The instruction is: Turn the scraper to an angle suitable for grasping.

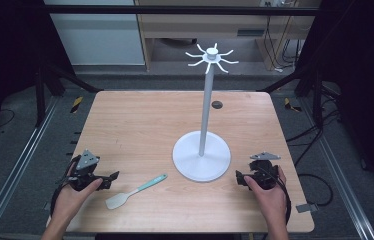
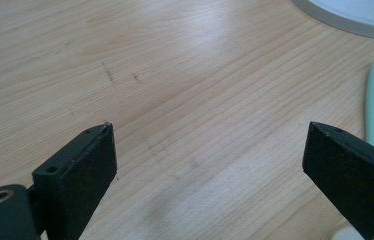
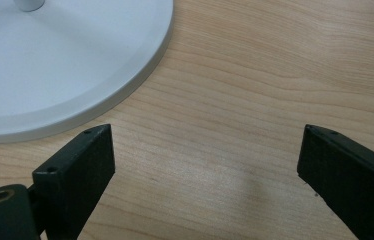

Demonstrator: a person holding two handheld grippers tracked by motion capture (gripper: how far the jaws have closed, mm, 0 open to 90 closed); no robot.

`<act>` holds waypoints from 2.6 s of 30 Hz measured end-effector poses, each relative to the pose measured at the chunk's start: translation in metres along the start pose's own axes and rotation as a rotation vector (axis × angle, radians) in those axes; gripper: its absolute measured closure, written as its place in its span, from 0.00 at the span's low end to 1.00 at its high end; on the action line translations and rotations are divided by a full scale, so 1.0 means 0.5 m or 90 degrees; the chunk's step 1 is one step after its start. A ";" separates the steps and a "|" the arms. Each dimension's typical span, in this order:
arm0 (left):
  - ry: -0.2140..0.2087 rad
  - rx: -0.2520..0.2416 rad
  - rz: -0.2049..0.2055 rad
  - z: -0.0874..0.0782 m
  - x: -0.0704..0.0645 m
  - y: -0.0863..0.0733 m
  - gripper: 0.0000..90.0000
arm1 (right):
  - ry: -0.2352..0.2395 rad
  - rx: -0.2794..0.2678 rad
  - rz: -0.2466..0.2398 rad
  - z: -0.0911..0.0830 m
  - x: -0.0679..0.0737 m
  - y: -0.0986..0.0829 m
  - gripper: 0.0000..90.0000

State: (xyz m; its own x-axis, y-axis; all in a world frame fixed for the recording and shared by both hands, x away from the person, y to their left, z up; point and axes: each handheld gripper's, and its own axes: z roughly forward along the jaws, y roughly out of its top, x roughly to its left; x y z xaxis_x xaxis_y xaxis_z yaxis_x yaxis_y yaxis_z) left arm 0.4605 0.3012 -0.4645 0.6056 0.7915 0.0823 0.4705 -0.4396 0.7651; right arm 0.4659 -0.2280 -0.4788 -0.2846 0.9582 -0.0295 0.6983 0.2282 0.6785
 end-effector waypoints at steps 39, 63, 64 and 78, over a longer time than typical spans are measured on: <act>-0.132 0.170 0.157 0.094 -0.141 0.127 1.00 | 0.008 0.001 -0.007 0.001 0.004 0.007 0.10; -0.141 0.193 0.160 0.141 -0.175 0.111 1.00 | 0.009 0.005 -0.010 0.003 0.006 0.007 0.10; -0.144 0.195 0.163 0.139 -0.176 0.111 1.00 | 0.009 0.006 -0.011 0.003 0.006 0.007 0.10; -0.164 0.210 0.209 0.128 -0.202 0.134 1.00 | 0.010 0.006 -0.008 0.003 0.006 0.007 0.10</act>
State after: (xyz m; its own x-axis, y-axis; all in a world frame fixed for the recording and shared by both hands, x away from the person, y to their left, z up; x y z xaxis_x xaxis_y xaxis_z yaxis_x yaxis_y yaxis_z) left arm 0.4718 0.1646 -0.4621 0.8732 0.4785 0.0927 0.3815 -0.7893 0.4811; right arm 0.4688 -0.2241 -0.4777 -0.3035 0.9524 -0.0273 0.7006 0.2425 0.6711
